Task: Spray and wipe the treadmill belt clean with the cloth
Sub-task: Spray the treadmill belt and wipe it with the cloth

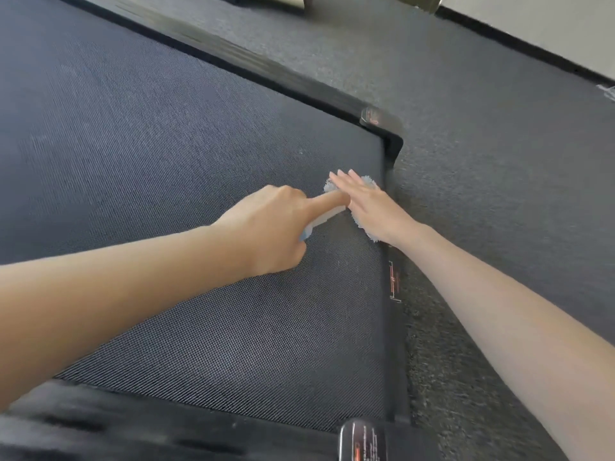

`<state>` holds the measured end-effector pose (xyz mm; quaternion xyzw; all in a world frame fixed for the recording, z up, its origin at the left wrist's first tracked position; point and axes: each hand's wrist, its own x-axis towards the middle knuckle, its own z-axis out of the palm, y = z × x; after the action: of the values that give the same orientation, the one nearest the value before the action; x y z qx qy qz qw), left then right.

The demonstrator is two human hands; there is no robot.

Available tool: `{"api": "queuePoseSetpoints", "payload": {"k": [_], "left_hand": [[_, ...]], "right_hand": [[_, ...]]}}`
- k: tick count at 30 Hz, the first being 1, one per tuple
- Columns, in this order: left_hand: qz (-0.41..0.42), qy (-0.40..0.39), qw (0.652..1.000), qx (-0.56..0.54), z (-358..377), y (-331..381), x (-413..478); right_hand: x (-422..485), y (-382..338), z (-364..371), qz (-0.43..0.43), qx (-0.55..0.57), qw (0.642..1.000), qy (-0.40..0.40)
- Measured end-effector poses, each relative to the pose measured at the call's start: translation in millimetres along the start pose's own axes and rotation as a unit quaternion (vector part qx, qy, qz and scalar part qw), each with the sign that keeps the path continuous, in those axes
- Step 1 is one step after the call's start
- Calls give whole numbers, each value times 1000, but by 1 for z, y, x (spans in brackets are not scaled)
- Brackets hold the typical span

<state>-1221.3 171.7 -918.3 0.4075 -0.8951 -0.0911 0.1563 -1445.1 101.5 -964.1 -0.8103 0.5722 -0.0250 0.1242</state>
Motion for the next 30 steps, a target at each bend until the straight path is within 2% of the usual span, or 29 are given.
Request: {"api": "queuePoseSetpoints", "payload": {"k": [7,14,18,25,27,30], "left_hand": [[-16,30,999,-4,11,-1,5],[-5,22,999,-43,0,-2,-12],[-31,43,998,-44,-5,-6,-26],[-41,-20,994,-100,-19,-9,-42],[-36,-23,993,-112,-24,-11,-50],[-39,-2,993,-113,-34,-20,-64]], "right_hand": [[0,3,1,-13,10,1000,11],[4,9,8,-5,25,1000,15],[2,7,6,-6,14,1000,12],[-7,-6,8,7,21,1000,15],[-23,-20,11,-20,47,999,13],[-71,-52,24,-139,16,990,0]]}}
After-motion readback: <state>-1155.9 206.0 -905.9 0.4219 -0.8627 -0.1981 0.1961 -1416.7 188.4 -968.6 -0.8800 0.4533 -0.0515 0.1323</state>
